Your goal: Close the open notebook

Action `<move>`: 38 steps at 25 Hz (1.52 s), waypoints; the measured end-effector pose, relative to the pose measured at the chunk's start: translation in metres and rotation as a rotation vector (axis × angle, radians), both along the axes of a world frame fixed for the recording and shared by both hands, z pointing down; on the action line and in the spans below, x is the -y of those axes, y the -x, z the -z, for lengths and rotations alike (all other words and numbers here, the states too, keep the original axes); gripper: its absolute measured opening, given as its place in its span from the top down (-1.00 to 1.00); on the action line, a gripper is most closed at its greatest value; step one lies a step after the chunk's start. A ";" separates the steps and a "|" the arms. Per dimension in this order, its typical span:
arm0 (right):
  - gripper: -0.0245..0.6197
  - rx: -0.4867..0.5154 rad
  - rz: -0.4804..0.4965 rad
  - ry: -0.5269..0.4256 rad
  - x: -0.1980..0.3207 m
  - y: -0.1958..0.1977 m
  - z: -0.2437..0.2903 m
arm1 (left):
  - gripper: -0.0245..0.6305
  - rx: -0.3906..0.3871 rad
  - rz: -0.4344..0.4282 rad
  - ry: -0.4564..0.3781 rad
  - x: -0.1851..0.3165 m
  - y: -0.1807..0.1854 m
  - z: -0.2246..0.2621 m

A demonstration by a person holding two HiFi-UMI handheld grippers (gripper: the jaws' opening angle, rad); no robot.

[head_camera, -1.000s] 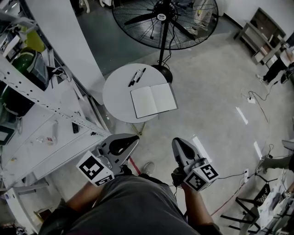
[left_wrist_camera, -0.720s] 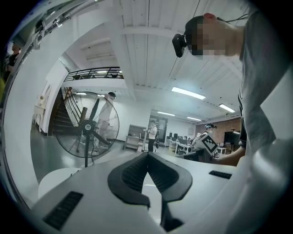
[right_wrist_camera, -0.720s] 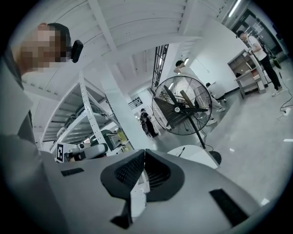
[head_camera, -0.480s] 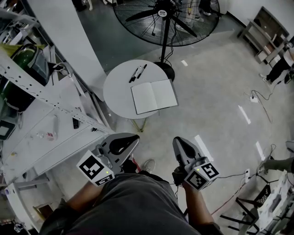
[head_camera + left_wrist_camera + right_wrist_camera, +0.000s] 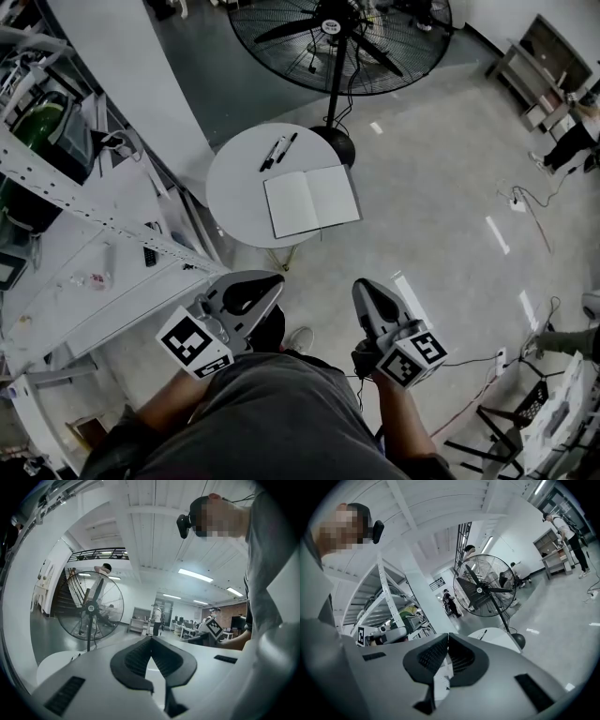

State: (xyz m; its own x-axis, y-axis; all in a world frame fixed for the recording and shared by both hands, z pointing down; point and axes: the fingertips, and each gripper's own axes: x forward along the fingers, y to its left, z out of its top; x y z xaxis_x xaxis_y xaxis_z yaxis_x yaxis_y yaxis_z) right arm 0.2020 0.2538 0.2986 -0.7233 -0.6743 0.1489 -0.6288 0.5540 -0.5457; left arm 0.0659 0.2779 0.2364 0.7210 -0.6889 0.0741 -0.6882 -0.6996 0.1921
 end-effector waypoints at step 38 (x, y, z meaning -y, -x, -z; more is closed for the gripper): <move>0.86 -0.102 -0.011 0.109 0.222 0.124 -0.031 | 0.88 -0.063 -0.039 0.107 0.227 0.122 -0.041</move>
State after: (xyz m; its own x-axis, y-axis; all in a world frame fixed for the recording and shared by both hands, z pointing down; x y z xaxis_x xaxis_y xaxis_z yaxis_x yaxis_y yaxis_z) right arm 0.0776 0.0322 0.3301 -0.6932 -0.6581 0.2939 -0.6897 0.4875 -0.5353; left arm -0.0562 0.0514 0.2770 0.7524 -0.6511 0.0996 -0.6454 -0.6986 0.3089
